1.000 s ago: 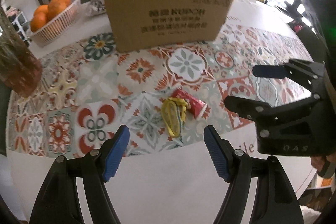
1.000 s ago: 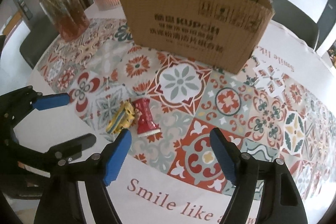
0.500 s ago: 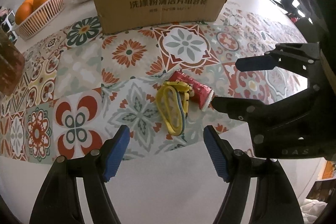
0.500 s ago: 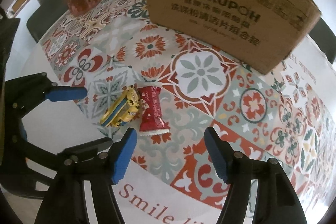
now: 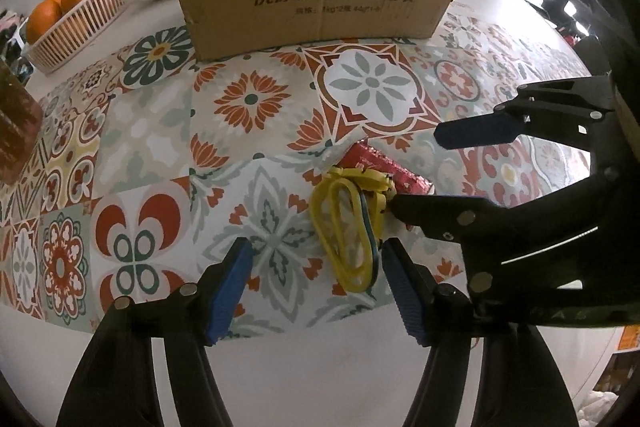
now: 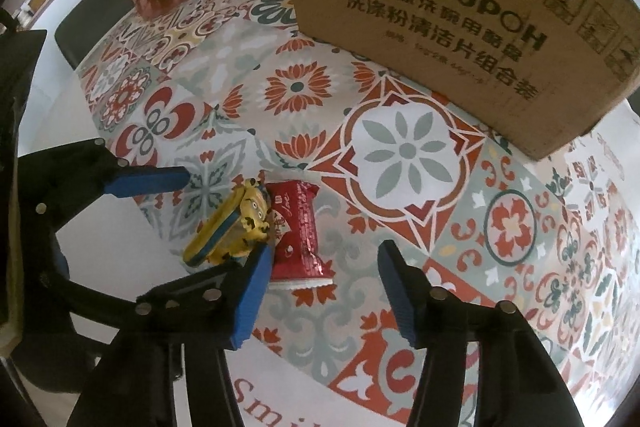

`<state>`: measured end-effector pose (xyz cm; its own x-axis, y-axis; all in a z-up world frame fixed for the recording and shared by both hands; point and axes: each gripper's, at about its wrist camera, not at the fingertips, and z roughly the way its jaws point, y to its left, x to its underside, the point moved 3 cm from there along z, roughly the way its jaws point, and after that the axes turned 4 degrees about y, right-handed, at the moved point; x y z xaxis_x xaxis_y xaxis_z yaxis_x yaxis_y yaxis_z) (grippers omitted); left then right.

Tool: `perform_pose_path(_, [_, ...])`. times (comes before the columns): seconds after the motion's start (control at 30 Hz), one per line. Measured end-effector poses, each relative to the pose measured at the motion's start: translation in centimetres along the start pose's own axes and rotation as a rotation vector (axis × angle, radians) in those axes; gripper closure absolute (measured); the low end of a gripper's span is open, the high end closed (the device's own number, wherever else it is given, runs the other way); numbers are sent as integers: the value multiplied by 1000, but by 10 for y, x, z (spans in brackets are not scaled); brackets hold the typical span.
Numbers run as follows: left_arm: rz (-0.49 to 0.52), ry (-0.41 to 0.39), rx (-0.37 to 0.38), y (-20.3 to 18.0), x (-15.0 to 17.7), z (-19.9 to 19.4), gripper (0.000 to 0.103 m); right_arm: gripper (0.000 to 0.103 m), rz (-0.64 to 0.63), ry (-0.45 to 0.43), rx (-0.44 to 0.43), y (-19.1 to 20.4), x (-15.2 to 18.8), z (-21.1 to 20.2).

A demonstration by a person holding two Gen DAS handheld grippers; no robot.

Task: Organize soft objects
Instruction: 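Grasp the red candy bar with the right tool while the left tool grasps the yellow minion toy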

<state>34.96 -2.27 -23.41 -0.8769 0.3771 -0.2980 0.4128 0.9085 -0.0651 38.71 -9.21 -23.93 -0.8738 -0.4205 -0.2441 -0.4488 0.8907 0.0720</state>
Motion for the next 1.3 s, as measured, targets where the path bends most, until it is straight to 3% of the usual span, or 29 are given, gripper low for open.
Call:
perform_pose_path(0.33, [-17,-20,-6,-3,-10,8,44,51,6,2,-9,-4,-7,6])
perform_pose_path(0.43, [-7,-22,-13,-3,-11,9,52,51,-4,4,-22,-3,-10,8])
perform_pose_path(0.5, [-1,-24,-9,-2,-10,7,66,51,-6,5,-35,0,-12,11])
perform_pose_path(0.57, [-7,-29,-1,0,-8,6,73,51,-4,4,-40,2,-16,13])
perform_pose_path(0.7, [-49,-31,37,8,-7,4,74,55,11,-8,-43,3,-19,12])
perform_pose_path(0.77, [-63,-31,46,10,-6,4,75,68,10,-3,-38,3,-18,14])
perform_pose_path(0.9, [-130,-40,76,21,-5,-1,75,78,-28,-10,25,8,-13,14])
perform_pose_path(1.3, [-174,-104,75,28,-7,-31,75,79,99,-111,32,1,0,-18])
